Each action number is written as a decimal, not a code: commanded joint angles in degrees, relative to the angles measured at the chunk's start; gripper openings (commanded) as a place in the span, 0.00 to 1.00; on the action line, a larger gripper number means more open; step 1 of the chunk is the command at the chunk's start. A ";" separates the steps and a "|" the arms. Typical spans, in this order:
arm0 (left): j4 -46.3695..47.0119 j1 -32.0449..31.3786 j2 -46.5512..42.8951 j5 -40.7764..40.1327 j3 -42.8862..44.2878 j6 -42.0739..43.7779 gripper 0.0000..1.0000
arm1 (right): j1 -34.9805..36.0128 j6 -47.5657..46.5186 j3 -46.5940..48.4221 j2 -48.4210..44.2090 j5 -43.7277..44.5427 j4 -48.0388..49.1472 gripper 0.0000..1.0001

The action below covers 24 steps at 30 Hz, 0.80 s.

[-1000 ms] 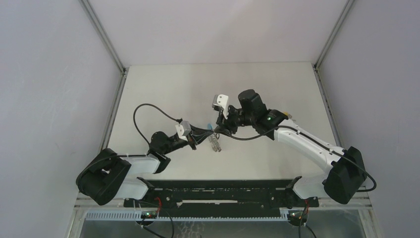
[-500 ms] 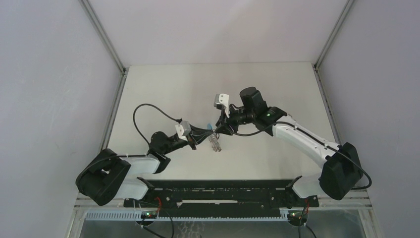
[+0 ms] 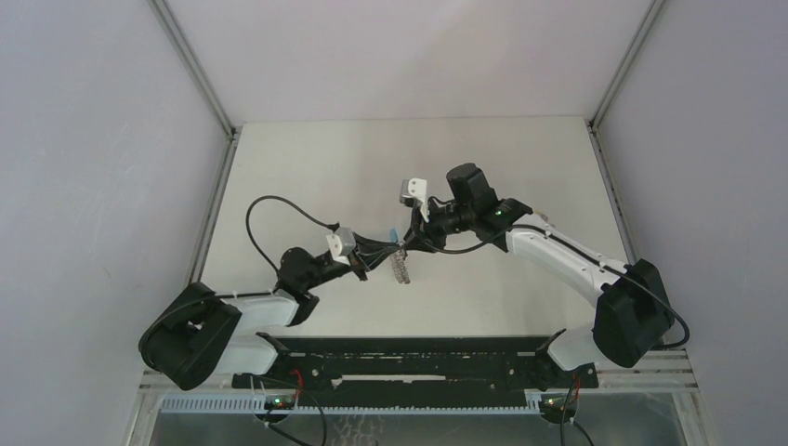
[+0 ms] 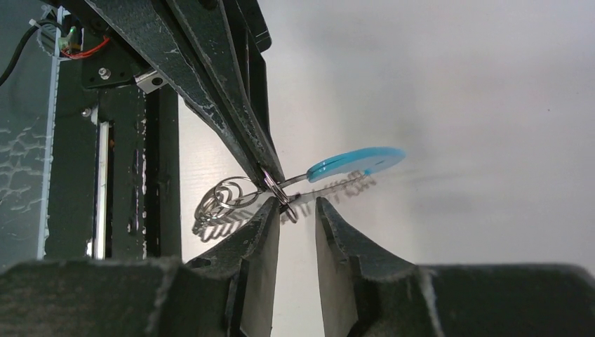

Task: Put the keys on the keyring

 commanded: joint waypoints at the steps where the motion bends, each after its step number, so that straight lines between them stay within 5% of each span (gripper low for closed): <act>1: 5.11 -0.11 -1.93 1.21 -1.06 -0.77 0.00 | -0.46 -2.76 0.43 -0.03 -2.08 0.85 0.25; 10: 5.22 -0.10 -1.97 1.68 -1.15 -0.87 0.00 | -3.31 -10.04 0.43 -2.58 -9.10 -3.17 0.35; 24: 5.35 -0.11 -2.36 3.48 -0.73 -1.15 0.00 | -4.36 -15.18 -0.29 -1.34 -17.01 0.96 0.36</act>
